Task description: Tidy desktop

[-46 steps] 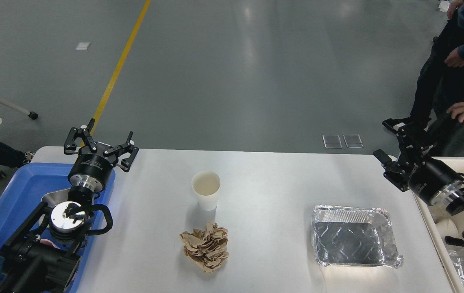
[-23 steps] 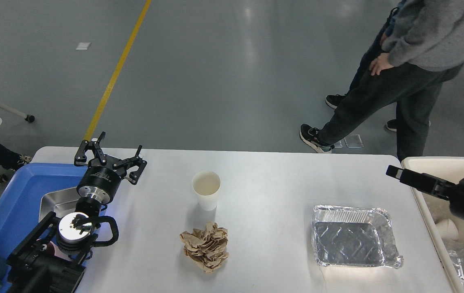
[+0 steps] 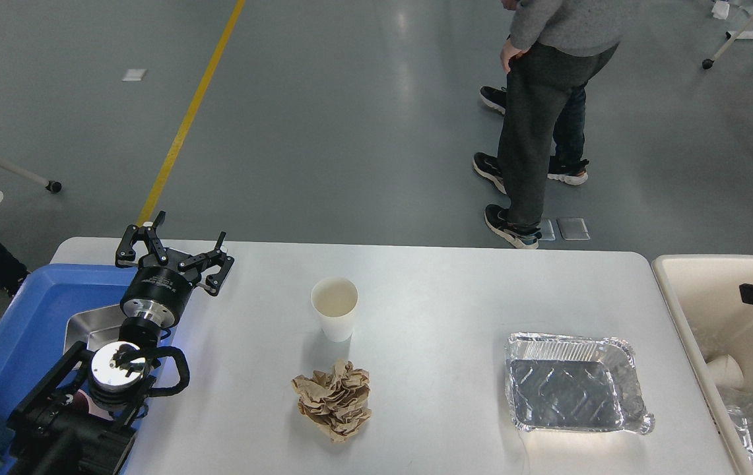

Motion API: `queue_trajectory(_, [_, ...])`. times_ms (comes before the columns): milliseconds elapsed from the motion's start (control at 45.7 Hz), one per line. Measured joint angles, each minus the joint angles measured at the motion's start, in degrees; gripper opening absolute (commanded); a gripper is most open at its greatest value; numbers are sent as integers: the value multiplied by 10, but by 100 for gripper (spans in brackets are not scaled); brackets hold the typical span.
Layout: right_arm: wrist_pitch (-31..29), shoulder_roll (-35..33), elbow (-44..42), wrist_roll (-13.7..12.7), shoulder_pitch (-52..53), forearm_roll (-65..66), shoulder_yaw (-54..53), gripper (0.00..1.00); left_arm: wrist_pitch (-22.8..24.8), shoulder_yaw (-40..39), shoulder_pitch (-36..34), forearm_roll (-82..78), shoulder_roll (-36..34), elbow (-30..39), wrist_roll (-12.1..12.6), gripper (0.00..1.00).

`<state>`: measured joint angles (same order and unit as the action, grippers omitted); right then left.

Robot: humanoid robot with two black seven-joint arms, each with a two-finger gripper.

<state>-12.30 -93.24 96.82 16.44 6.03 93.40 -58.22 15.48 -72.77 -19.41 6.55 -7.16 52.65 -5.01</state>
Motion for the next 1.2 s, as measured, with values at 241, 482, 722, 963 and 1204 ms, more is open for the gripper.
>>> queue_trajectory(241, [0,-62,9,4,-9,43,4,100,-3,4,-4,0,1,-1,-1,98])
queue_trajectory(482, [-1,-49,19,4,-29,44,4,100,-9,7,-1,0,1,-1,-2,98])
queue_trajectory(722, [-39,23,22,-2,-22,45,2,100,-13,11,0,0,1,-1,-1,98])
queue_trajectory(963, [-132,176,-39,-32,1,45,4,100,-43,12,1,-1,1,-1,-5,98])
queue_trajectory(1204, [-171,308,-151,-40,54,55,43,100,-6,10,9,-2,1,1,-7,98])
